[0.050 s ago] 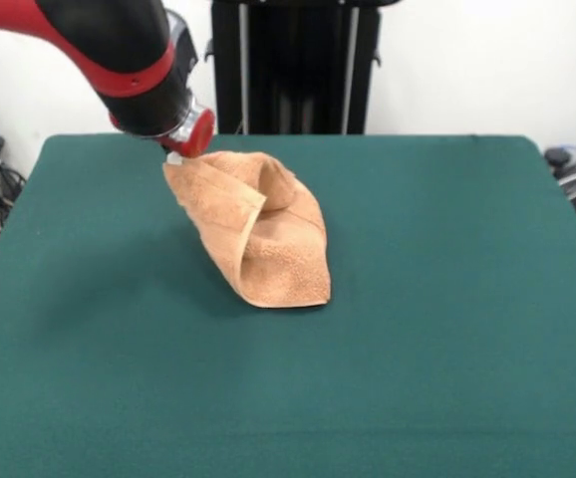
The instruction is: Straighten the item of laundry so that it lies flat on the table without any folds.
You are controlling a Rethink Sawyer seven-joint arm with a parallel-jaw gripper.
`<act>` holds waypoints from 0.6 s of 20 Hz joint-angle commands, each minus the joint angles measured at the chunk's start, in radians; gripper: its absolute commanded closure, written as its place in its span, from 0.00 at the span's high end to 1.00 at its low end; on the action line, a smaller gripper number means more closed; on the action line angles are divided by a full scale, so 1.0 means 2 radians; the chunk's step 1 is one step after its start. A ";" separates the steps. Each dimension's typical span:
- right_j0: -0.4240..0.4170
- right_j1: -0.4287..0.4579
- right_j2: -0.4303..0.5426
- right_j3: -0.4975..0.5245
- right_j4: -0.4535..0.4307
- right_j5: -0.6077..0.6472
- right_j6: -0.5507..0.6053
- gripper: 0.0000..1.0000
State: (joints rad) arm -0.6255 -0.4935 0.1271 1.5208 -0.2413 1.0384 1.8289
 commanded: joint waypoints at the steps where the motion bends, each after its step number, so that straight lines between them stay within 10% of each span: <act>1: -0.009 0.022 0.065 -0.038 -0.049 0.042 -0.149 0.00; 12: -0.012 0.020 0.065 -0.049 -0.075 0.043 -0.142 0.00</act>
State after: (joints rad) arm -0.6378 -0.4629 0.1640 1.4565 -0.3269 1.0689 1.7506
